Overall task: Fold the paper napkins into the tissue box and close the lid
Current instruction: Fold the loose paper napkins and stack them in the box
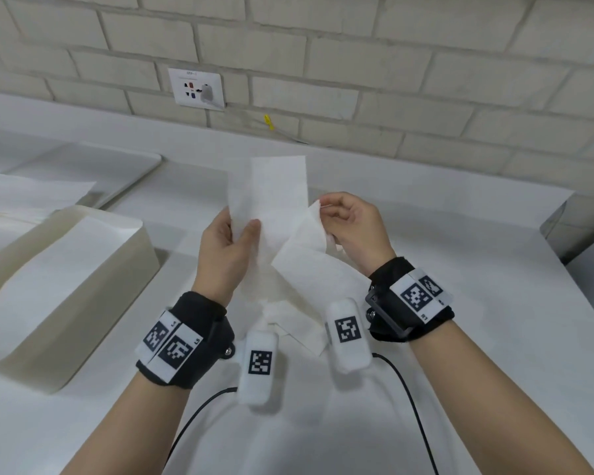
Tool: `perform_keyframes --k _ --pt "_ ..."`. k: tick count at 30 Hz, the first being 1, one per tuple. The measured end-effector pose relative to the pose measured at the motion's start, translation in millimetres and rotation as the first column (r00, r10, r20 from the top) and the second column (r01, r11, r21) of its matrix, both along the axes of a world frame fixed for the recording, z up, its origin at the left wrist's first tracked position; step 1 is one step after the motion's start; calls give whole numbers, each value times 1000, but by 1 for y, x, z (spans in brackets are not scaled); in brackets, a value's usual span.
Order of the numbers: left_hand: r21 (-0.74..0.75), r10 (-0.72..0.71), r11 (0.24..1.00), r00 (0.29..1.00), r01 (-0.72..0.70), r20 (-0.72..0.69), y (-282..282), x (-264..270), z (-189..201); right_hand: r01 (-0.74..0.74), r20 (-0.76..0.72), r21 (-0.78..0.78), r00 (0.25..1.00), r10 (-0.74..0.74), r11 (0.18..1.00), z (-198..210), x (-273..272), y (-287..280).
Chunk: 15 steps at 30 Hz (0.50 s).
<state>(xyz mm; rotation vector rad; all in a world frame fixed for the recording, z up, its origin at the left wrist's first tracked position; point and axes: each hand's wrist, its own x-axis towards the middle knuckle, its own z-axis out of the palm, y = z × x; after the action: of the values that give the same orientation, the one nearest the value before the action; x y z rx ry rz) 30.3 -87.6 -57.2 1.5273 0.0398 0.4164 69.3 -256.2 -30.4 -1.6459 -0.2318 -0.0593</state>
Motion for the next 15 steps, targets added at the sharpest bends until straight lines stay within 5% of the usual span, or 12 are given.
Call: perform_keyframes --k 3,7,10,15 --pt "-1 74 997 997 -74 4 8 -2 -9 33 -8 -7 999 -33 999 -3 0 -2" --pt "239 64 968 996 -77 62 11 -6 -22 77 -24 -30 997 -78 997 -8 0 0" --pt "391 22 920 996 13 -86 5 -12 -27 75 -68 22 995 -74 997 -6 0 2" --pt "3 -244 967 930 254 -274 -13 -25 -9 33 -58 50 998 -30 998 1 2 8"
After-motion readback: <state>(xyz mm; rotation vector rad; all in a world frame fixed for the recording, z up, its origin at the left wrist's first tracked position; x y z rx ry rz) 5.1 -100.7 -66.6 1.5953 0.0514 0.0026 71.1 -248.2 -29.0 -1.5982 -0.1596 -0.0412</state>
